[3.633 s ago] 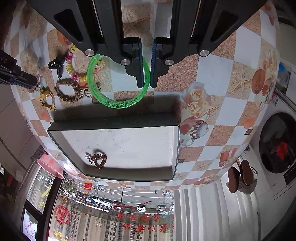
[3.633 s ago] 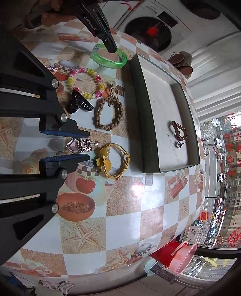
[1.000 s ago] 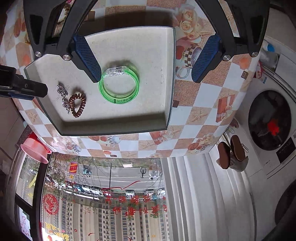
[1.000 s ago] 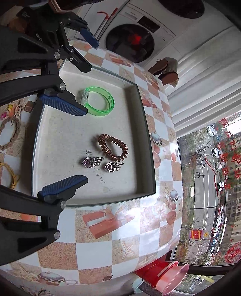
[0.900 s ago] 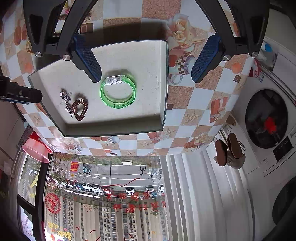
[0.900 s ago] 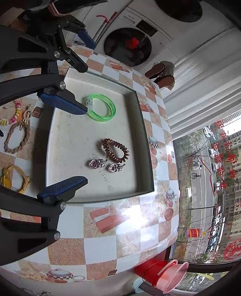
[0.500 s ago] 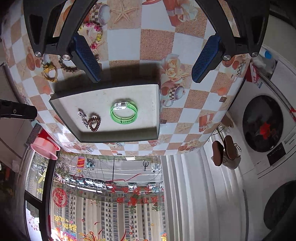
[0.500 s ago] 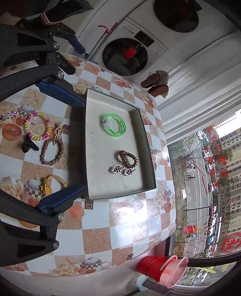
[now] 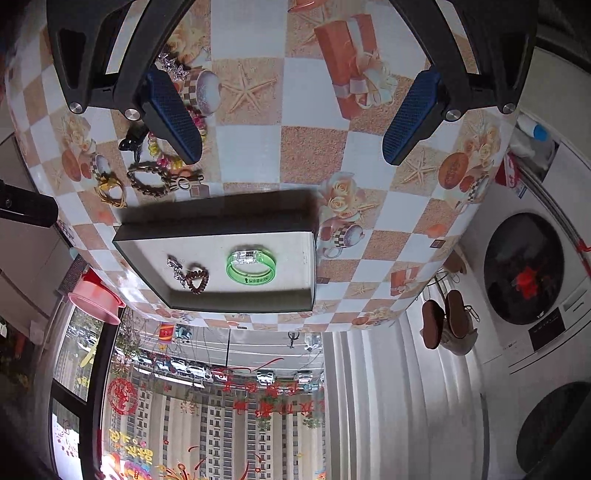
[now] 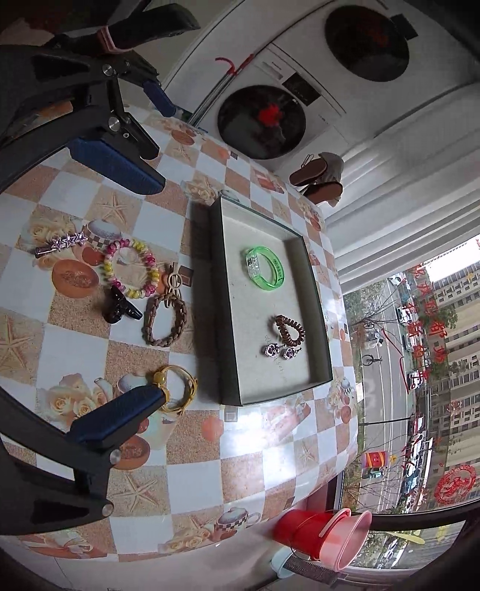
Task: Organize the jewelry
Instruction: 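Release the bangle and pendant in the tray and withdraw both tools, then grasp the pink-yellow beaded bracelet with the left tool while the right tool grasps the yellow hair tie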
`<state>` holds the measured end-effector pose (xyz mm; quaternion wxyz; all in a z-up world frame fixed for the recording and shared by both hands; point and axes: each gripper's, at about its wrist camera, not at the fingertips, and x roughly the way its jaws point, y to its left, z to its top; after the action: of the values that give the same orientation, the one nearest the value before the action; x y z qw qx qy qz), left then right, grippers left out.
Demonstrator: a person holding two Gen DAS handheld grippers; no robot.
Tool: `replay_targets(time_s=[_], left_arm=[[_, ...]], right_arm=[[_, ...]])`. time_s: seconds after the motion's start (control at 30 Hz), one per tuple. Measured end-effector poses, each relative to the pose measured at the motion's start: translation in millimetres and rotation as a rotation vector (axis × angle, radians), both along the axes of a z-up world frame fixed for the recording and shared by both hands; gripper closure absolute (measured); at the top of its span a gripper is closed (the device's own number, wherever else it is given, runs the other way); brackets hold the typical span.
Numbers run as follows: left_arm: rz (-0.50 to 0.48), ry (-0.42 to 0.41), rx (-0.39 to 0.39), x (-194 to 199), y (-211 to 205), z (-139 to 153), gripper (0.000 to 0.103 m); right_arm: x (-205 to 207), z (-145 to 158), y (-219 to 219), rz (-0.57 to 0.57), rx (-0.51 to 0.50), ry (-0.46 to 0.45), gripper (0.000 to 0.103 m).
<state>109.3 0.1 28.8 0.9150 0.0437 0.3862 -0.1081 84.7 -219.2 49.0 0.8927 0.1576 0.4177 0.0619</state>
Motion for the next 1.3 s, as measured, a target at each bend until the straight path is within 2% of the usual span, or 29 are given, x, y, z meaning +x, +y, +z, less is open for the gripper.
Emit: replay_targets(time_s=[0.1, 0.23, 0.43, 0.63, 0.9, 1.1, 1.17, 1.3], left_arm=[[0.006, 0.029, 0.002, -5, 3, -13, 0.0], [0.019, 0.05, 0.015, -10, 4, -28, 0.0], [0.0, 0.129, -0.013, -4, -2, -46, 0.0], [-0.033, 0.147, 0.003, 7, -23, -49, 0.0], [-0.078, 0.162, 0.047, 25, -52, -55, 0.0], [-0.096, 0.18, 0.08, 33, -65, -62, 0.0], [-0.095, 0.187, 0.089, 34, -68, -66, 0.0], [-0.105, 0.191, 0.104, 37, -74, -70, 0.0]], right_arm=[[-9, -11, -5, -0.013, 0.007, 0.023, 0.0], [-16, -30, -10, -0.013, -0.027, 0.104, 0.0], [-23, -57, -21, -0.04, -0.072, 0.171, 0.0], [-14, -69, -40, -0.11, -0.103, 0.207, 0.0], [15, -76, -51, -0.137, -0.168, 0.212, 0.0], [32, -83, -50, -0.12, -0.203, 0.213, 0.005], [36, -84, -47, -0.108, -0.217, 0.211, 0.015], [43, -91, -47, -0.107, -0.224, 0.224, 0.021]])
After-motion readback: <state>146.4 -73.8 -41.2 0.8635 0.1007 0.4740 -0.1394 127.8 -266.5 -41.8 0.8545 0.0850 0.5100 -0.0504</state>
